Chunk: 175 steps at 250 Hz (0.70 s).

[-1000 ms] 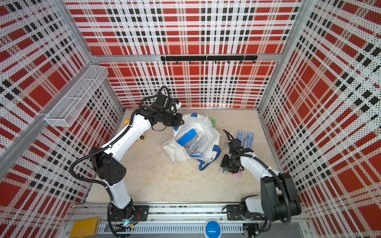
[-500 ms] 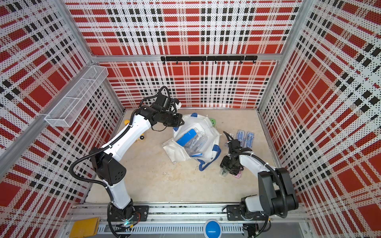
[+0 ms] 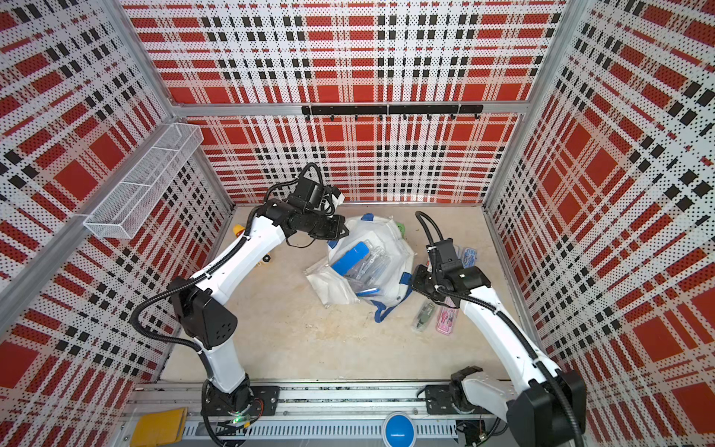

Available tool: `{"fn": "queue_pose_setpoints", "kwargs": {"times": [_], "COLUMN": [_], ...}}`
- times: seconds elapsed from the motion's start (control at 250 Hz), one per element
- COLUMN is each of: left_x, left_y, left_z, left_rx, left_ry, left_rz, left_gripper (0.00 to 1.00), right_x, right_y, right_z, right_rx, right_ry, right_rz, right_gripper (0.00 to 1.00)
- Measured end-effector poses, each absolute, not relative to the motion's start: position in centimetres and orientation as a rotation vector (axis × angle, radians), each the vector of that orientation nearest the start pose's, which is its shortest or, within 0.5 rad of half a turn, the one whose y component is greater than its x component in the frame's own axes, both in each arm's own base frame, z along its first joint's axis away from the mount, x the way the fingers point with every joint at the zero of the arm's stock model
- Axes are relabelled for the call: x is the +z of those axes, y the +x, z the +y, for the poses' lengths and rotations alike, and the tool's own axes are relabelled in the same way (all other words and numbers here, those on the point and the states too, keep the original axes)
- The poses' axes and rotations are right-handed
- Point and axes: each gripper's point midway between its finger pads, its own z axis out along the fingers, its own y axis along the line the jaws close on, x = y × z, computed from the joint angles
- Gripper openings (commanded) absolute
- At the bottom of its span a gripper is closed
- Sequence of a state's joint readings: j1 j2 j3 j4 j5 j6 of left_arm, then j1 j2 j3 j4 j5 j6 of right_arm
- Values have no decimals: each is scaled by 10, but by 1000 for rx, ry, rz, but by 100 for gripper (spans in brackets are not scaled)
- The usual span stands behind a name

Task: Take out the compass set from the canvas bag
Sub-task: Place the compass set at the center of the board, then pick up the compass set from the canvas bag.

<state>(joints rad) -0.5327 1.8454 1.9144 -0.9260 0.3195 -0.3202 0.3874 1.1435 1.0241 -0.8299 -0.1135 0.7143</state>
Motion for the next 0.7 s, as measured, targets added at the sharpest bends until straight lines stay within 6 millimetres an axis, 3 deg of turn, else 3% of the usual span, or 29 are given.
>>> {"fn": "queue_pose_setpoints", "kwargs": {"times": [0.116, 0.256, 0.448, 0.7], "left_x": [265, 266, 265, 259], "left_y": [389, 386, 382, 374], "left_z": [-298, -302, -308, -315], "left_rx": [-768, -775, -789, -820], "left_ry": [436, 449, 469, 492], "left_rz": [2484, 2483, 2482, 2475], "left_gripper": [0, 0, 0, 0], "right_x": [206, 203, 168, 111], "right_y": [269, 263, 278, 312], "right_z": [165, 193, 218, 238], "right_rx": [602, 633, 641, 571], "right_ry": [245, 170, 278, 522], "right_rz": [2541, 2553, 2628, 2705], "right_gripper": [39, 35, 39, 48]}}
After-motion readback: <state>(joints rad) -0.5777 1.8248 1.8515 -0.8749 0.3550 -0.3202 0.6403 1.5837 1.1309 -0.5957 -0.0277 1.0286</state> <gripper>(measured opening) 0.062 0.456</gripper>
